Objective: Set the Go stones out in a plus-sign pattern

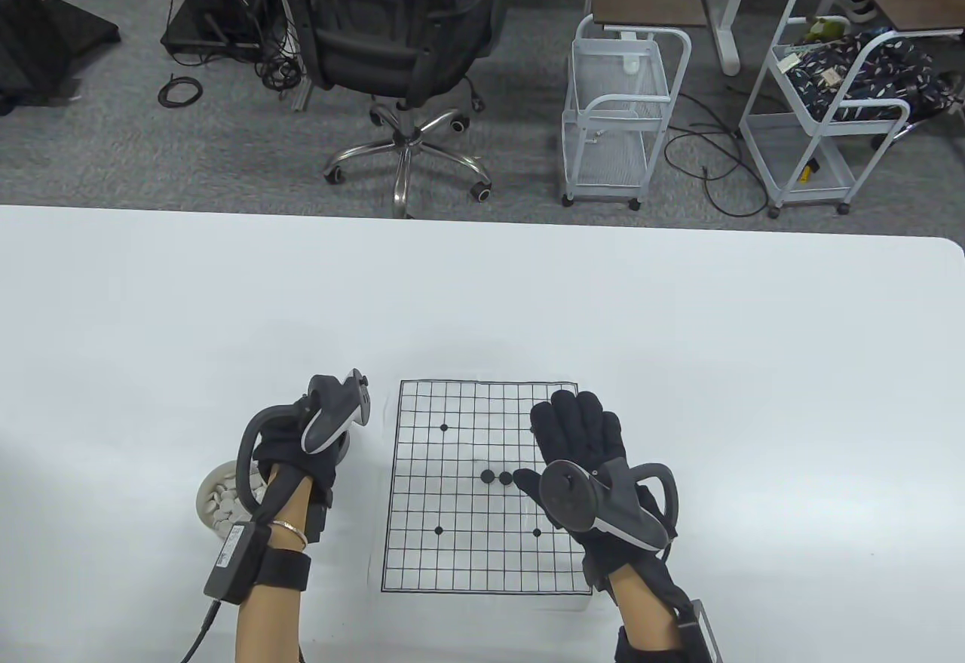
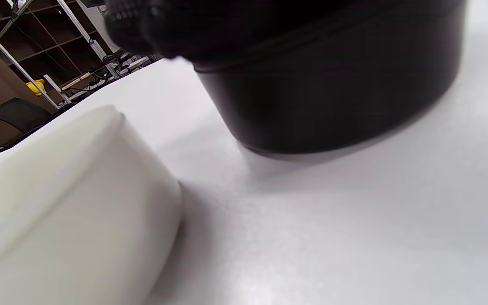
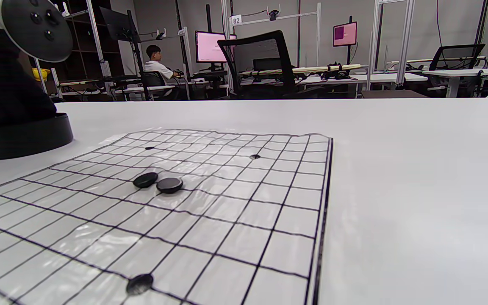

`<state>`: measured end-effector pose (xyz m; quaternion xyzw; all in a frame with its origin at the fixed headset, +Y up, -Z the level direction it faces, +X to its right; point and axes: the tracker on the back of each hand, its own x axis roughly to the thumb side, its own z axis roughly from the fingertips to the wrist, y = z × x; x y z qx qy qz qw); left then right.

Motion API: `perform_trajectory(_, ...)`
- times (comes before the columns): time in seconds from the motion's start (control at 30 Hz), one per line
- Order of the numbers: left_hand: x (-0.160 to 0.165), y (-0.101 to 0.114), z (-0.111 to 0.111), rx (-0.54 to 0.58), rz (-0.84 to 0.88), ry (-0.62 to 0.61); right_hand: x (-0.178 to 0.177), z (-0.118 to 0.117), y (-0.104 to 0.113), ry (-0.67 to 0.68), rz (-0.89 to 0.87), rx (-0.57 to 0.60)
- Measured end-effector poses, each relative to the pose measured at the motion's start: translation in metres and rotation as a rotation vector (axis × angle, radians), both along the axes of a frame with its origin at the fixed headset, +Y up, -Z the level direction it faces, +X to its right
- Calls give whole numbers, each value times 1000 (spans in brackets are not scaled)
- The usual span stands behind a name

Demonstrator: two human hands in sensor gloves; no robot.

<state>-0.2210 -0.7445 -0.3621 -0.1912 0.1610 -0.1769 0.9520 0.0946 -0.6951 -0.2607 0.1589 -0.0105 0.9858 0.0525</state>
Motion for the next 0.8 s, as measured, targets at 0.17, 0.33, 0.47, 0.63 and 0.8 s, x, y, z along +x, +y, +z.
perform_trajectory(0.17,-3,-1,-2,-1,17,-8,1,0,0,-2,-9,1)
perform_trajectory(0.33,-8,1,-2,1,78,-3,2,-1,-1,-4,-9,0)
perform_trajectory(0.47,-12,7,0,12,101,-3,2,-1,-1,-5,-10,1)
perform_trajectory(0.63,-15,23,5,51,172,-25,2,-1,-1,-5,-13,1)
perform_trajectory(0.8,2,47,11,112,302,-148,3,-1,-1,-7,-14,4)
